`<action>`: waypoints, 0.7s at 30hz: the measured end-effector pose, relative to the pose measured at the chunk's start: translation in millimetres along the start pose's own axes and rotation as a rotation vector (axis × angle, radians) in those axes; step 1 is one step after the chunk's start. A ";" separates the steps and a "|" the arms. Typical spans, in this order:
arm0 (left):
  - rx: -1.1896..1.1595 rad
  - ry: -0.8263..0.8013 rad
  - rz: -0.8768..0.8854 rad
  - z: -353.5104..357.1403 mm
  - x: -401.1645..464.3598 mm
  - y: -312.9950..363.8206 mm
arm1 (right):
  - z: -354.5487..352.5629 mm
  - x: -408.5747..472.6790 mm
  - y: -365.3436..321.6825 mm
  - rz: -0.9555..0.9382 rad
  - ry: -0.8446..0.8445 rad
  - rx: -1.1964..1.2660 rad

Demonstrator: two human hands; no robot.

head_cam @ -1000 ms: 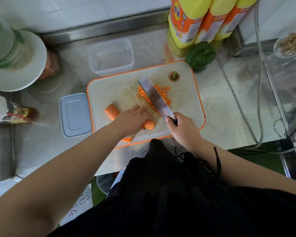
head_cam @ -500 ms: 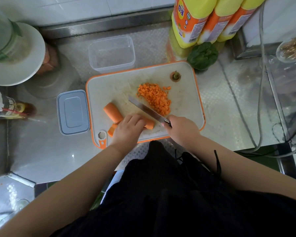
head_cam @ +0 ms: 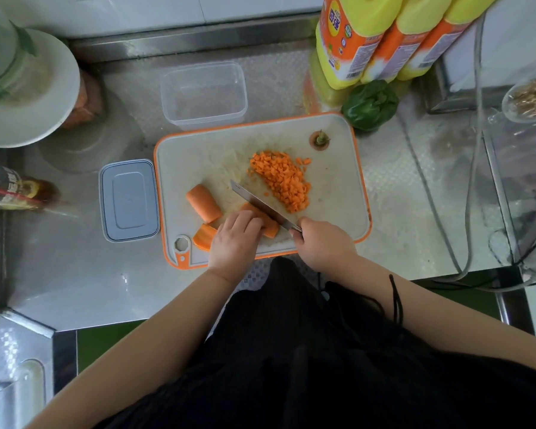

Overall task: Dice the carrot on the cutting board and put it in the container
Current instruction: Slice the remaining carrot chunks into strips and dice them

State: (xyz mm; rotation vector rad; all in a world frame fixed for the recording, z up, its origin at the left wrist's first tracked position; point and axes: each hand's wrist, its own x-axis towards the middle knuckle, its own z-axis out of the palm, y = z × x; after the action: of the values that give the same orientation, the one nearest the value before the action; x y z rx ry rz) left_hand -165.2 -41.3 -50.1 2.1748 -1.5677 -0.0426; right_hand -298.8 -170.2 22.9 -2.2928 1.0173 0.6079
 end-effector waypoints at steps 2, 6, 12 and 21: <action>-0.001 0.029 0.003 -0.2 1.5 0.6 | 0.3 -0.3 -0.9 0.010 0.001 -0.008; 0.004 0.072 -0.002 1.0 2.1 0.7 | 0.1 0.2 -1.3 0.013 -0.011 -0.010; -0.025 0.059 0.033 3.0 3.0 -2.7 | -2.6 -3.1 -2.2 -0.009 0.019 -0.010; -0.110 0.032 -0.018 4.3 7.3 -3.7 | -9.4 -9.8 -15.0 0.016 -0.035 -0.059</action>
State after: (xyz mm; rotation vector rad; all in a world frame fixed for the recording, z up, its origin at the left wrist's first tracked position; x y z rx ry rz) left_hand -160.5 -48.5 -53.6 2.0947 -1.4928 -0.0972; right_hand -291.5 -162.7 40.2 -2.3185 1.0148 0.6912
